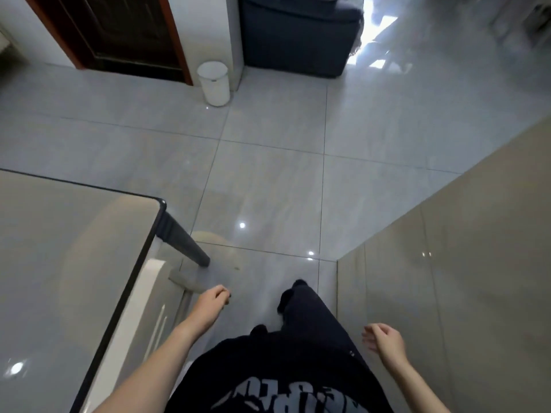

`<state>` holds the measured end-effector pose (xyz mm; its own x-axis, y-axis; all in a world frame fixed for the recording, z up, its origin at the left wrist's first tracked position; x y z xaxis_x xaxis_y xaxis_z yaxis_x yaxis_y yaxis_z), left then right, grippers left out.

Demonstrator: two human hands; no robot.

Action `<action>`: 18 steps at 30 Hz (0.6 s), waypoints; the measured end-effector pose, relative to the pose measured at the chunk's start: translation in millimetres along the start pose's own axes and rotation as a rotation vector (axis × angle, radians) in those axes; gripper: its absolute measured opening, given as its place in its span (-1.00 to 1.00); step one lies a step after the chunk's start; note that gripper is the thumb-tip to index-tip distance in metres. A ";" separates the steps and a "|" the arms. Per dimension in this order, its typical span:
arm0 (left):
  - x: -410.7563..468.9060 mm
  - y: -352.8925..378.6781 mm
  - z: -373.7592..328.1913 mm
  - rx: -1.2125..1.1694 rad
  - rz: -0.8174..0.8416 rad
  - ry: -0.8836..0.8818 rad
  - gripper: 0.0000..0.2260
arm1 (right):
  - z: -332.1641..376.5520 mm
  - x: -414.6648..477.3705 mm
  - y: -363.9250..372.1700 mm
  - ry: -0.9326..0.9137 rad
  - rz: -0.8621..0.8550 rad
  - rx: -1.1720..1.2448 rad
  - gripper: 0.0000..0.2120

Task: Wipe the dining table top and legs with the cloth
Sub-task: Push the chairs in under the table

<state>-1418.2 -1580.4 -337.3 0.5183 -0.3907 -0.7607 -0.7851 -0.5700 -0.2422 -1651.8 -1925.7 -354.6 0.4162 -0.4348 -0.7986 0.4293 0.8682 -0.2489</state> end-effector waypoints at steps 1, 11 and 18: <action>10.0 -4.2 -5.6 -0.012 -0.012 -0.009 -0.81 | 22.6 17.5 0.4 -0.018 0.022 -0.005 -0.79; 85.0 -36.9 -52.1 -0.401 -0.251 -0.233 -0.76 | 287.7 169.6 29.5 -0.189 0.297 -0.278 -0.83; 122.8 -69.2 -114.0 -0.557 -0.362 -0.264 -0.78 | 404.1 240.0 68.7 -0.195 0.411 -0.396 -0.84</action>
<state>-1261.6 -1671.3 -345.4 0.5589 0.0405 -0.8282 -0.2528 -0.9429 -0.2168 -1198.5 -2067.1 -342.0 0.6399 -0.0485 -0.7670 -0.1135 0.9811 -0.1567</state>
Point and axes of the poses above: each hand's wrist, its own x-axis towards the middle knuckle, its own y-axis out of the palm, z = x × y, the point moved 1 cm from there along x, towards the middle knuckle, and after that the axes turned 14 degrees about z, right-handed, at the moved point
